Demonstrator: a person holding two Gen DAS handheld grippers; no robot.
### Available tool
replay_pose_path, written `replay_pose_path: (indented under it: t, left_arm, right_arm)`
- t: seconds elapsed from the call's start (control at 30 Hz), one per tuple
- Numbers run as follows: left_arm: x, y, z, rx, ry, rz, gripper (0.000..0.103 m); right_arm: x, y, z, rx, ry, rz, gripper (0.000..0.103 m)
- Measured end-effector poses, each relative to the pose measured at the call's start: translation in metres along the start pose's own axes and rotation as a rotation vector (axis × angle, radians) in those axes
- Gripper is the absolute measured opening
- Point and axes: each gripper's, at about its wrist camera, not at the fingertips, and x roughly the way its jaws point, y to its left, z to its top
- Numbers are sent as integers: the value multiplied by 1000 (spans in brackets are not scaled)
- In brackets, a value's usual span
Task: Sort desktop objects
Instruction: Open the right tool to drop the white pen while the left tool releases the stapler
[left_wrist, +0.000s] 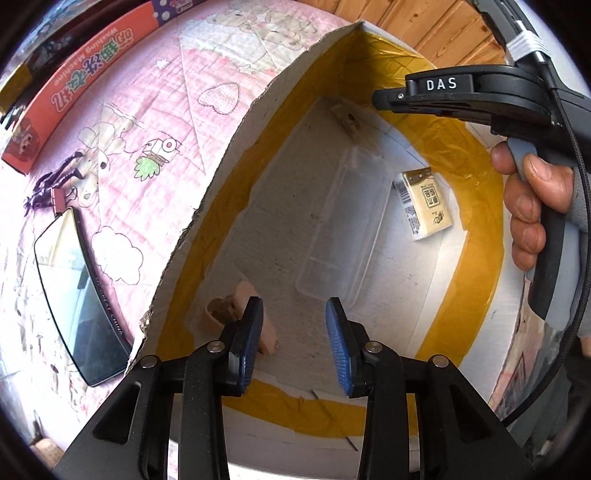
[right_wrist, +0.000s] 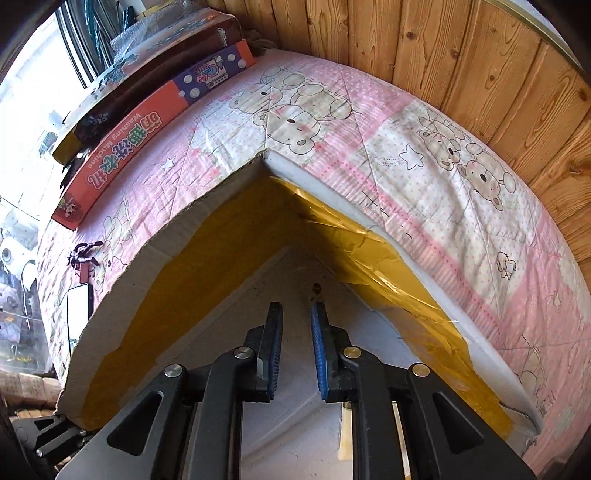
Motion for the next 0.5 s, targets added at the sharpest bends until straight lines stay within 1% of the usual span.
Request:
replay_pose_path:
  t: [0.17, 0.27, 0.4, 0.5]
  left_arm:
    - [-18, 3, 0, -5, -24, -5, 37]
    - [-31, 3, -5, 0, -46, -6, 37]
    - [-43, -5, -13, 22, -75, -3, 37]
    - [-50, -14, -17, 50, -94, -1, 38]
  right_arm:
    - [-28, -10, -8, 51, -38, 52, 19]
    - [-46, -14, -18, 82, -60, 87, 22]
    - [-71, -20, -42, 121, -93, 127, 25]
    - [-85, -21, -64, 125, -104, 127, 26]
